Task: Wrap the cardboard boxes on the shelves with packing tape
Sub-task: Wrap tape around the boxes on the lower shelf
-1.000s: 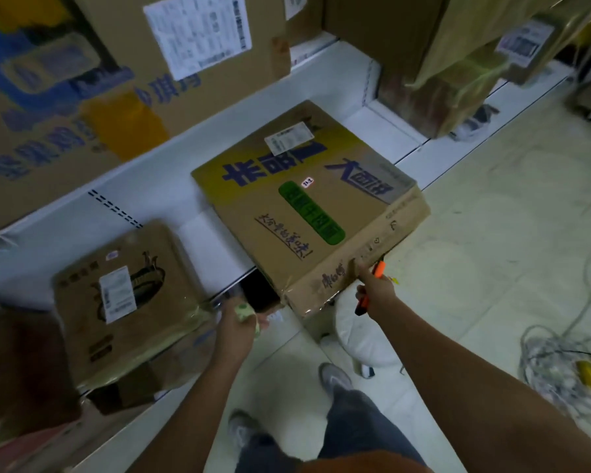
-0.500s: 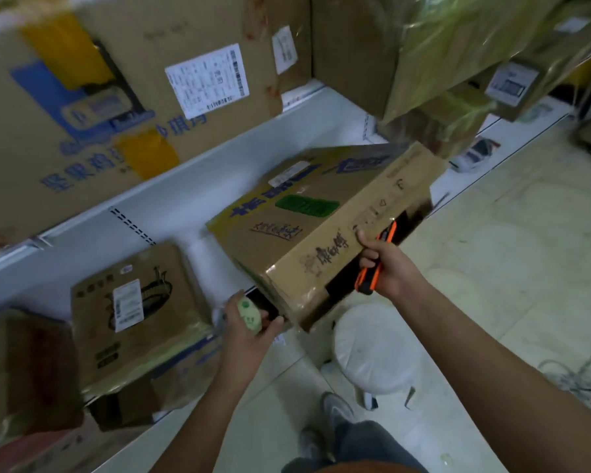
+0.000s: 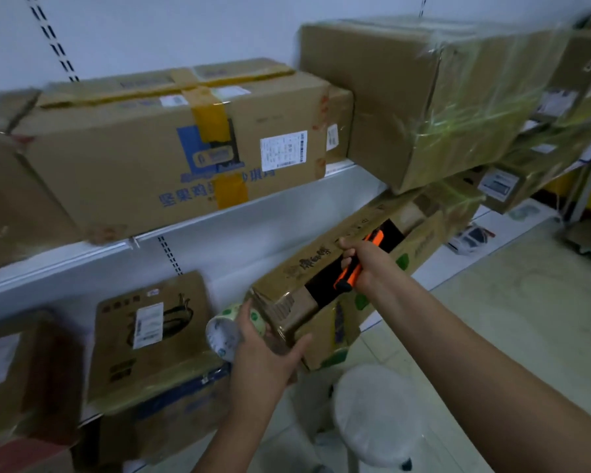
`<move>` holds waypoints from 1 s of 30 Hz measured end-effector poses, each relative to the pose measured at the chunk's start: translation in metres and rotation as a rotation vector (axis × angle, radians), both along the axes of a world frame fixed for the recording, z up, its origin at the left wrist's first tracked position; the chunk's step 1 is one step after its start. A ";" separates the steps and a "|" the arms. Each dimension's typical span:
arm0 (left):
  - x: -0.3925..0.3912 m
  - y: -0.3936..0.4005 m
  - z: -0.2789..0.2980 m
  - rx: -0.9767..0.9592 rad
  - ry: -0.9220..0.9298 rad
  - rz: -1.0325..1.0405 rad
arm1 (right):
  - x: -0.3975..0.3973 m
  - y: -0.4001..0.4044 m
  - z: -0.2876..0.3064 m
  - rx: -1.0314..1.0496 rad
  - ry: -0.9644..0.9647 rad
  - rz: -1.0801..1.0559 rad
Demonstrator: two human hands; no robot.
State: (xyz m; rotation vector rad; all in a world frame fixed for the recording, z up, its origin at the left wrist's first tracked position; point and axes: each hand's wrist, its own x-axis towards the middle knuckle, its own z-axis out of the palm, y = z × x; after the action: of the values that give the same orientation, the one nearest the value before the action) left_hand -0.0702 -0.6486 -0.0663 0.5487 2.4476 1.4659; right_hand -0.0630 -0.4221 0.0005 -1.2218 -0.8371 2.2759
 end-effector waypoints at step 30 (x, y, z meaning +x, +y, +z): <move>-0.095 0.023 0.006 -0.041 0.012 0.074 | -0.026 0.068 -0.013 1.804 -0.593 0.350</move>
State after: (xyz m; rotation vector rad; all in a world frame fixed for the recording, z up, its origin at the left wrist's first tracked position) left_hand -0.1650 -0.6258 -0.0598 0.4643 2.5267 1.4406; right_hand -0.0893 -0.3543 -0.0126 -0.6770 -2.4911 0.4200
